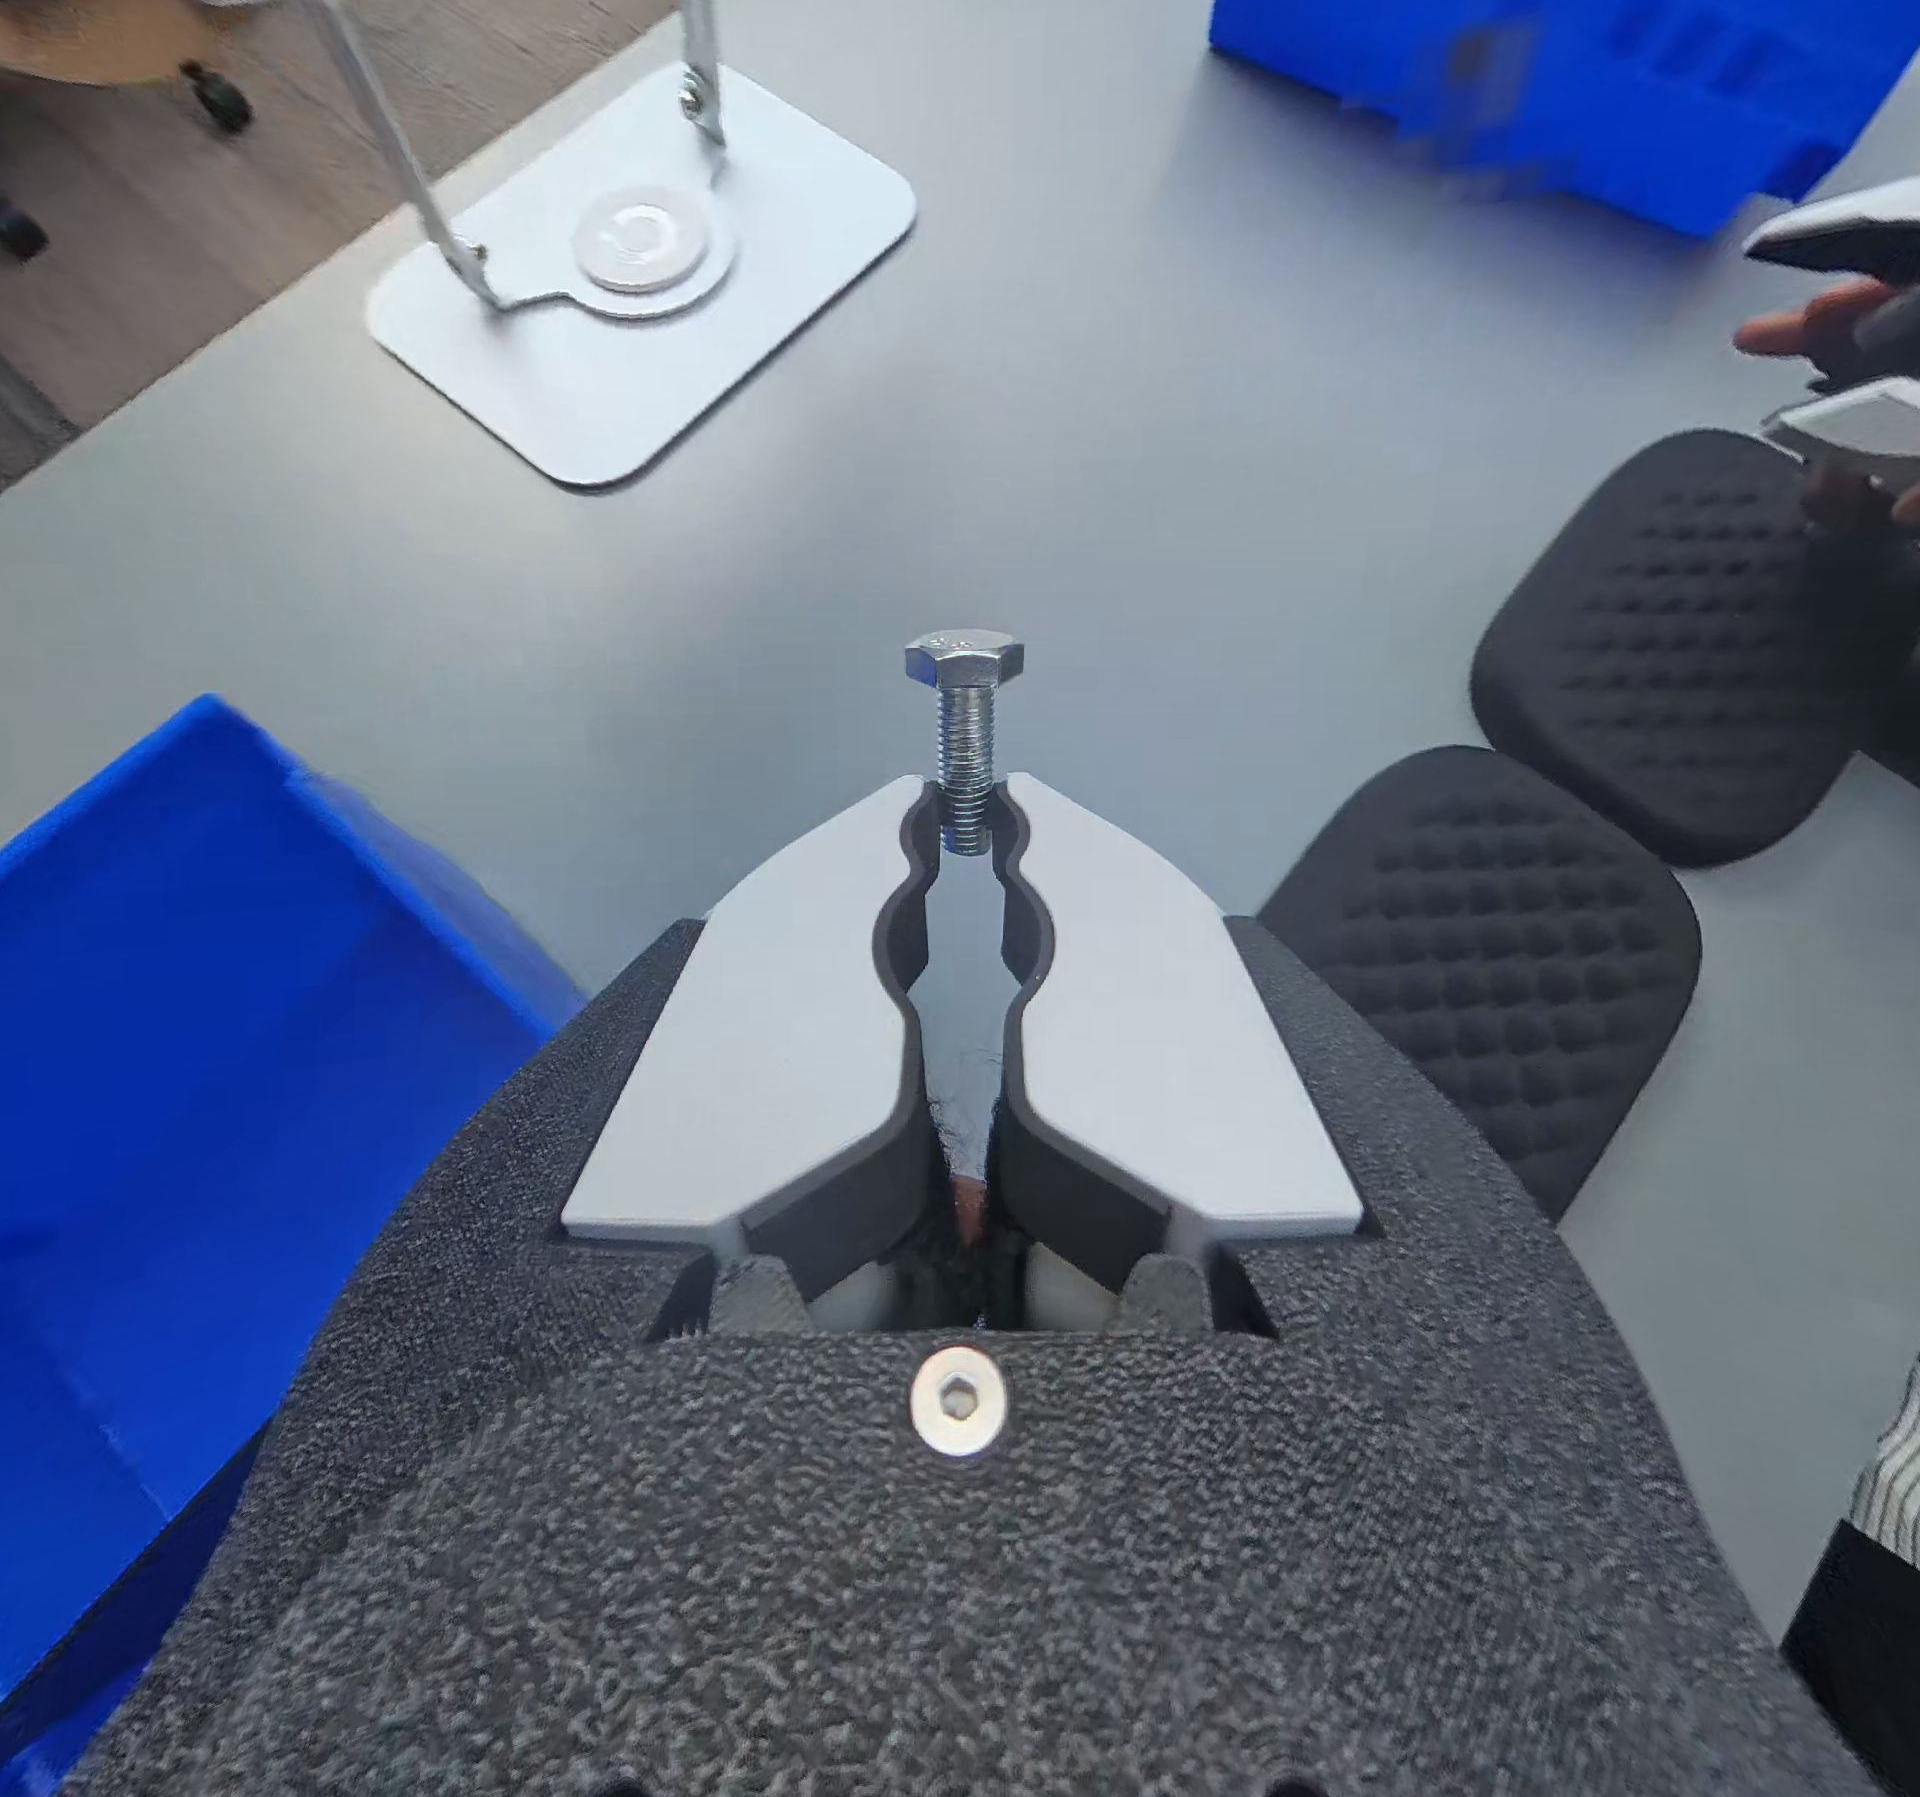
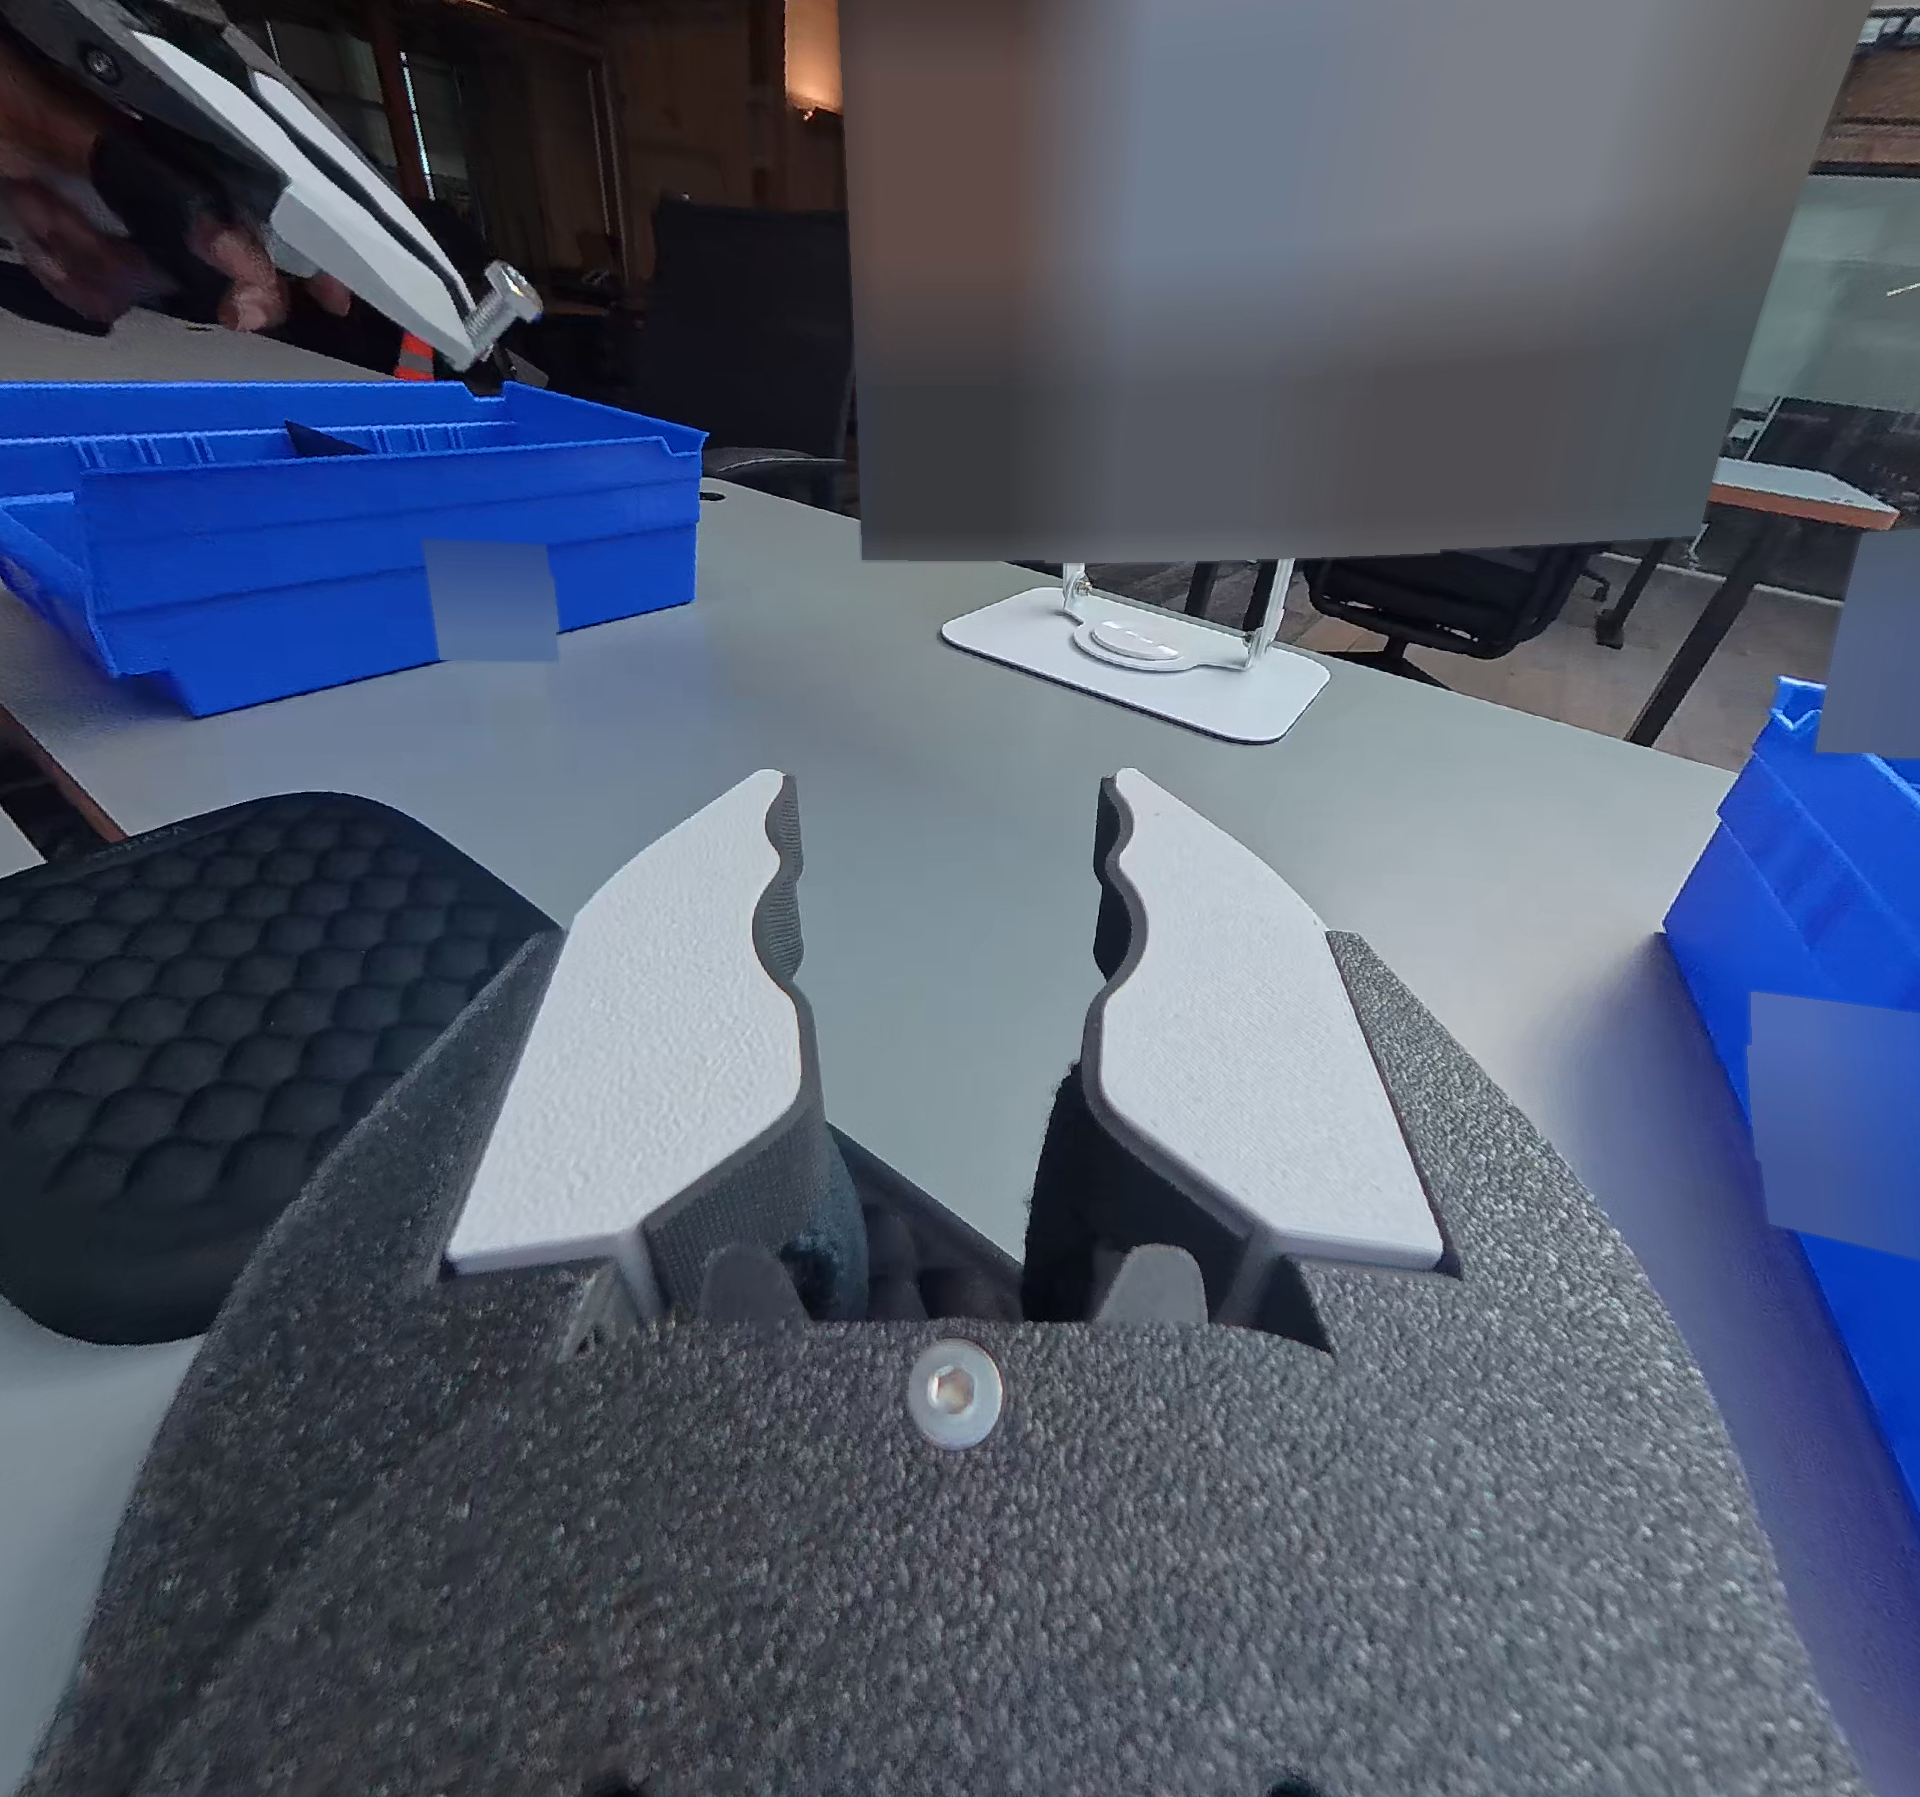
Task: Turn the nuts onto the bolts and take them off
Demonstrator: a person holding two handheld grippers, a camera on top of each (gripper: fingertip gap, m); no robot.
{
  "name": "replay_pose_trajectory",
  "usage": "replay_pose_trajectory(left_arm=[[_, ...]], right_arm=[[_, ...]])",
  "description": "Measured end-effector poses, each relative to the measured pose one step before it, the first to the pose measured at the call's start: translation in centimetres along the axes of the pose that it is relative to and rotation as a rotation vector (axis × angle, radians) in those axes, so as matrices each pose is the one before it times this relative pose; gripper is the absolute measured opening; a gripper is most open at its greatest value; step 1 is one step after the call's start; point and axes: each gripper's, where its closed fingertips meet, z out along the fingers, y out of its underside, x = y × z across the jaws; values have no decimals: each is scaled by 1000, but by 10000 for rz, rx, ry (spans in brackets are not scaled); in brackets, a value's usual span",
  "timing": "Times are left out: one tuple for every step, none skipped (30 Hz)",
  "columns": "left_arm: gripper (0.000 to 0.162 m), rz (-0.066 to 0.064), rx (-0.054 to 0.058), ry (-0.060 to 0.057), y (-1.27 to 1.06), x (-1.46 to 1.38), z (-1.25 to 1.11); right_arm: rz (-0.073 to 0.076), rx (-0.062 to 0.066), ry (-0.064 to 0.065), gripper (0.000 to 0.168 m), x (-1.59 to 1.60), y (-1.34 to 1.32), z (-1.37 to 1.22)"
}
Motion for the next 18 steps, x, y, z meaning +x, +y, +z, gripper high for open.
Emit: replay_pose_trajectory(left_arm=[[9, 263, -325, 281, 390, 1332, 888], [9, 268, -343, 167, 378, 1088, 943], [9, 251, -348, 145, 351, 996, 960], [9, 220, -289, 180, 246, 960, 939], [9, 175, -267, 143, 224, 823, 944], [9, 165, -302, 34, 297, 596, 931], [9, 174, -324, -78, 333, 376, 909], [9, 134, -247, 28, 228, 429, 861], [9, 23, -134, 151, 66, 503, 793], [9, 8, -140, 117, 78, 391, 735], [9, 52, -219, -32, 190, 136, 677], [9, 70, -262, -70, 252, 66, 648], [9, 44, -231, 67, 196, 225, 643], [9, 33, -192, 143, 157, 294, 642], [9, 54, -202, 83, 176, 198, 612], [9, 83, -253, -23, 238, 43, 578], [9, 90, -229, -28, 219, 22, 544], [9, 60, -185, 97, 166, 174, 500]], right_arm=[[-29, -3, -3, 54, -33, -2, 6], [-16, 1, 0, 54, -19, -5, -5], [-5, 1, 7, 54, 11, -1, -9], [-2, 9, 1, 54, -10, -13, -12], [-2, 11, 6, 54, 5, -14, -22], [-3, 8, 2, 54, 0, -11, -24], [-4, 12, 0, 54, -2, -16, -21], [1, 14, 7, 54, 13, -17, -21], [-2, 3, 0, 54, 0, -4, -8], [-5, -4, -11, 54, -21, 14, -1], [-7, -8, -11, 54, -27, 8, 7], [-16, -13, -14, 54, -23, 14, 14], [-17, -19, -13, 54, -41, 31, 22], [-20, -19, -8, 54, -32, 20, 13], [-22, -16, -8, 54, -29, 16, 25], [-23, -12, -10, 54, -36, 21, 8], [-21, -3, -8, 54, -27, 10, 3], [-17, 5, -6, 54, -29, -10, -11]])
